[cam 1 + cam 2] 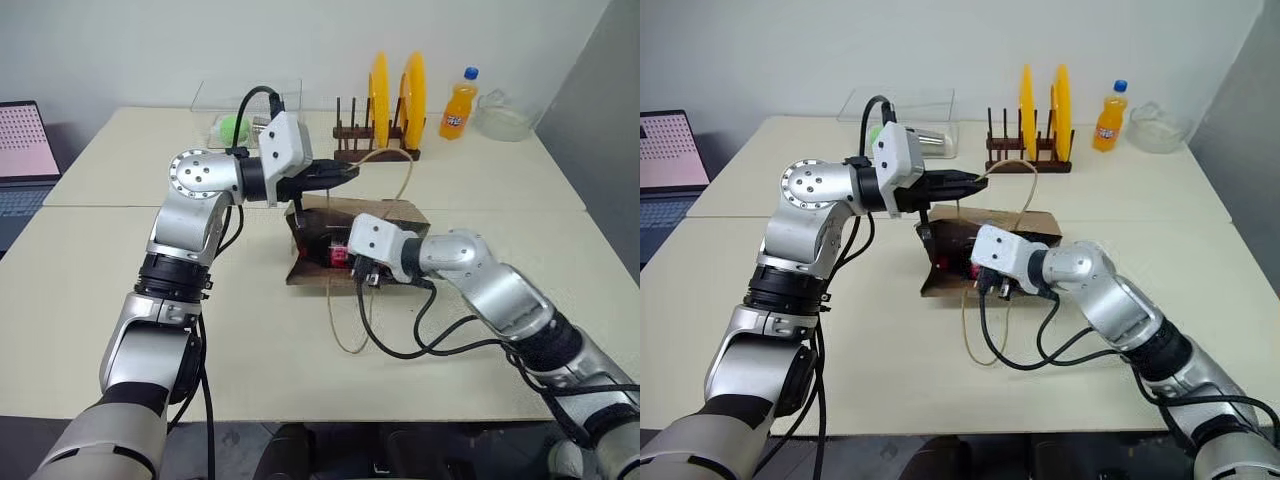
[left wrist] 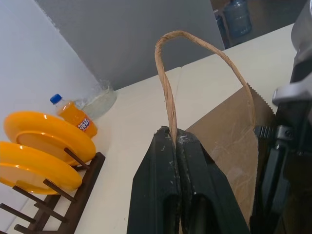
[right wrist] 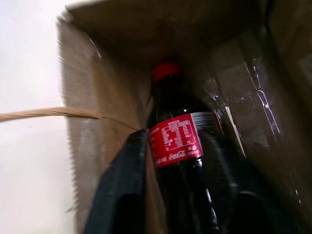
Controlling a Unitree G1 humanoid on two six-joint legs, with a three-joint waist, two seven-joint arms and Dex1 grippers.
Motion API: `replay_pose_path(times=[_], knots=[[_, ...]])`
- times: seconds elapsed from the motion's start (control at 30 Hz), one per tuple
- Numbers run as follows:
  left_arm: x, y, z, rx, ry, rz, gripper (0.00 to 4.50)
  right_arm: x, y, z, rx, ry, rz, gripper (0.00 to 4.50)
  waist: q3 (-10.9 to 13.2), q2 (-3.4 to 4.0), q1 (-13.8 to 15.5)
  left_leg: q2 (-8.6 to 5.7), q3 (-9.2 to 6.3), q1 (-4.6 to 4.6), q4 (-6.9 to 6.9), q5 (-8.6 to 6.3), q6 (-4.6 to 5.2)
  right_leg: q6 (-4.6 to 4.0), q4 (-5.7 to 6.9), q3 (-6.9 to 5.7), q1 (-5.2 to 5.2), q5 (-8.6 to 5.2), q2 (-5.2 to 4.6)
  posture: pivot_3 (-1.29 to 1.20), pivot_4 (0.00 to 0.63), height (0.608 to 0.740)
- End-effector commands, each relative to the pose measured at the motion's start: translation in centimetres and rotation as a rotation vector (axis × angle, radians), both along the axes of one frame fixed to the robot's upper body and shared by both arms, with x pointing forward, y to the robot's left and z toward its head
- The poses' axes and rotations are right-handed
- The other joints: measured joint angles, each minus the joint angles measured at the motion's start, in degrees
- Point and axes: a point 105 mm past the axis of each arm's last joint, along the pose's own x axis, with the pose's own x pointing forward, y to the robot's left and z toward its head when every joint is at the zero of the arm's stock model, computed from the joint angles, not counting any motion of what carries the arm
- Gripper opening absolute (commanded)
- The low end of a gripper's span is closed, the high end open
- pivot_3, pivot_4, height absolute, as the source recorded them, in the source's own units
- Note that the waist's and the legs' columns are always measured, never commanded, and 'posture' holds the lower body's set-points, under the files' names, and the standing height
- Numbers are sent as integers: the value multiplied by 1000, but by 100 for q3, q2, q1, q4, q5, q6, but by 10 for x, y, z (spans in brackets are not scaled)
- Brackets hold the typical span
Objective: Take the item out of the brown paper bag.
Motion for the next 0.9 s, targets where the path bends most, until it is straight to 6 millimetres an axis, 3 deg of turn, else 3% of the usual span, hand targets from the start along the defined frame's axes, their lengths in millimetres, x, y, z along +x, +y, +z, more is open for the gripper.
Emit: replay_pose_path(times=[0.03,0.07,0.4,0.57,0.77,0.9], knots=[[-2,0,19,-21,-72,-1,0,3,1,4,-80,-95,25,2738,0,0,0,0,0,-1,0,0,0,0,0,0,0,0,0,0,150,740],[-2,1,19,-21,-73,0,0,2,1,2,-104,-99,27,3099,0,0,0,0,0,-1,0,0,0,0,1,0,0,0,0,0,150,740],[-2,2,23,-21,-87,2,0,10,2,-4,-261,-180,17,3099,0,0,-5,1,-4,14,4,-12,22,0,21,-4,2,0,2,0,150,740],[-2,6,24,-22,-94,15,0,8,10,6,-211,-172,6,3099,0,0,-10,1,-3,14,4,-11,21,-1,21,-2,1,0,2,0,150,740],[-3,6,24,-20,-95,18,0,13,8,7,-213,-192,-13,4452,0,0,-11,0,-3,13,4,-11,21,-1,19,-1,2,1,1,0,150,740],[-3,5,23,-20,-94,17,0,18,8,-3,-269,-189,-22,4452,0,0,-17,0,-4,14,4,-11,21,-1,21,-3,2,1,1,0,150,740]])
